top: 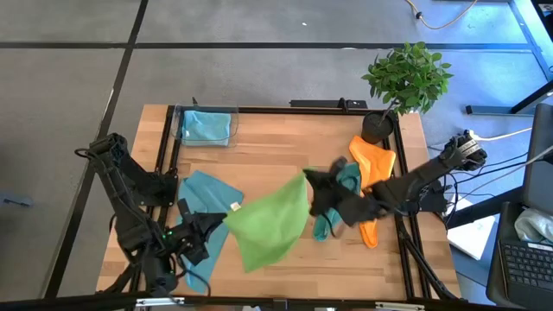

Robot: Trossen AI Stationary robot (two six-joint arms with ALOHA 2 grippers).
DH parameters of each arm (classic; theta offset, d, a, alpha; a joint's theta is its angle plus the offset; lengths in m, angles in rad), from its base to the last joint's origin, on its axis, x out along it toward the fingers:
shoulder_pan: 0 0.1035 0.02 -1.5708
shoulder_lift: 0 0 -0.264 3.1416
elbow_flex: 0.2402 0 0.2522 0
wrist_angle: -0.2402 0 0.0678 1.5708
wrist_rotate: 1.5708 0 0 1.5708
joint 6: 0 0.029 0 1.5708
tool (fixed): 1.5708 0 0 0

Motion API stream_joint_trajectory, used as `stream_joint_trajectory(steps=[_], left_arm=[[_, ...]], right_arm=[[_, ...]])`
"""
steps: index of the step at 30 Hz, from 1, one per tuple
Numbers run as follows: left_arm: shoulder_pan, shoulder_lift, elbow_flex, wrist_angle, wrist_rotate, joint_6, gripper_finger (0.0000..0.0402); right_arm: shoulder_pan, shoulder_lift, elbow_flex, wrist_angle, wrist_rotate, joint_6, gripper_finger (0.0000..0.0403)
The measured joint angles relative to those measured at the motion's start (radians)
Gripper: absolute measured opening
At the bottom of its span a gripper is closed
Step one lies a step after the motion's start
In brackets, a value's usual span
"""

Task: Fold microfiber towels
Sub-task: Fold the green microfiber cloth

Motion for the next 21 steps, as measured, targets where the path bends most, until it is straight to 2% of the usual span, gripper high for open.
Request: stream_joint_trajectory(steps=[7, 10, 12, 17, 21], left_arm=[[0.045, 0.0, -0.091, -0.095, -0.043, -0.032, 0.0], [0.064, 0.0, -0.094, -0.086, -0.044, -0.029, 0.0], [0.067, 0.001, -0.086, -0.064, -0.044, 0.004, 0.0], [0.039, 0.001, -0.024, -0.009, -0.113, 0.187, 0.0], [0.033, -0.001, 0.026, -0.008, -0.124, 0.246, 0.0]], right_arm=[[-0.25, 0.0, -0.047, 0.085, -0.182, -0.087, 0.0013], [-0.325, 0.0, -0.048, 0.152, -0.293, -0.111, 0.0013], [-0.345, 0.0, -0.048, 0.22, -0.332, -0.185, 0.0012], [-0.299, 0.0, -0.048, 0.454, -0.271, -0.5, 0.0006], [-0.261, -0.001, -0.048, 0.443, -0.212, -0.54, 0.0012]])
